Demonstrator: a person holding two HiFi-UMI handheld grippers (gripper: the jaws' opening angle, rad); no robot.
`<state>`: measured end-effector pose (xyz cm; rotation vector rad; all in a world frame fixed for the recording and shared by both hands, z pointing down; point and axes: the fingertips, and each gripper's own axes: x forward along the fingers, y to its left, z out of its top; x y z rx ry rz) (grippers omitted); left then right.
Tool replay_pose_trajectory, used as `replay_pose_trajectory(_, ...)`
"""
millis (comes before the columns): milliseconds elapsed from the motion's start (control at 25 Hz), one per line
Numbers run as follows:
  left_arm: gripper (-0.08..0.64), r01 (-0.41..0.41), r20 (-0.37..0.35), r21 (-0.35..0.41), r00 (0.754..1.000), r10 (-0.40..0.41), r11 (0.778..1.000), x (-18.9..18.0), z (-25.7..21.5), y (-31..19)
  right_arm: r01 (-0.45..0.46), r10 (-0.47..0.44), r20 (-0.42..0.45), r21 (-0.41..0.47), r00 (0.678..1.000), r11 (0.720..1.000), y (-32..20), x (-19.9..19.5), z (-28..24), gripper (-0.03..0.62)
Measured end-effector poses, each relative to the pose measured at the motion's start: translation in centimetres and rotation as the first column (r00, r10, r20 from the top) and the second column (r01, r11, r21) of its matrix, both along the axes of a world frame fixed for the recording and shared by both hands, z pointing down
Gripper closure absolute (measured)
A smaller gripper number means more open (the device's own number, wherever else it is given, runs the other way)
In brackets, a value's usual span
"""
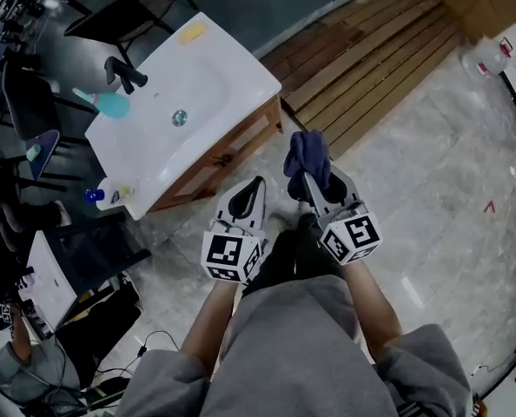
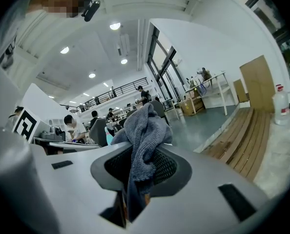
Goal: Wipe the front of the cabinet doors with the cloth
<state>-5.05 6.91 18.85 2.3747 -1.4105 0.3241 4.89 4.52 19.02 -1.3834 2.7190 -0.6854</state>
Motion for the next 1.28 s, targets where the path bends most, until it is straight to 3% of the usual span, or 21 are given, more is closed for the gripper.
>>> replay_pose_trajectory(280,0.551,0.022,0.025,-0.009,0.999,-0.022,1.0,1.4,1.2,-2.3,0.024,-0.023,0.024,-0.04,0.999,0.999,-2.4,1.2,2.0,0.509)
replay_pose_trajectory(760,0.551,0.094,0.077,0.001,0.993,-0.093,0.996,1.7,4.4,-8.0,0.013,0.017,0.196,-0.15,0.981,0.989,-7.8,1.7,6.3,0.511)
replay_pose_trajectory(1280,0.551,-0.015,0.097,0.007,0.995,0.014,1.0,0.3,10.4,-10.2,-0.1,0.146,0.239,-0.194,0.96,0.976,-8.8,0.4,13.8,0.511)
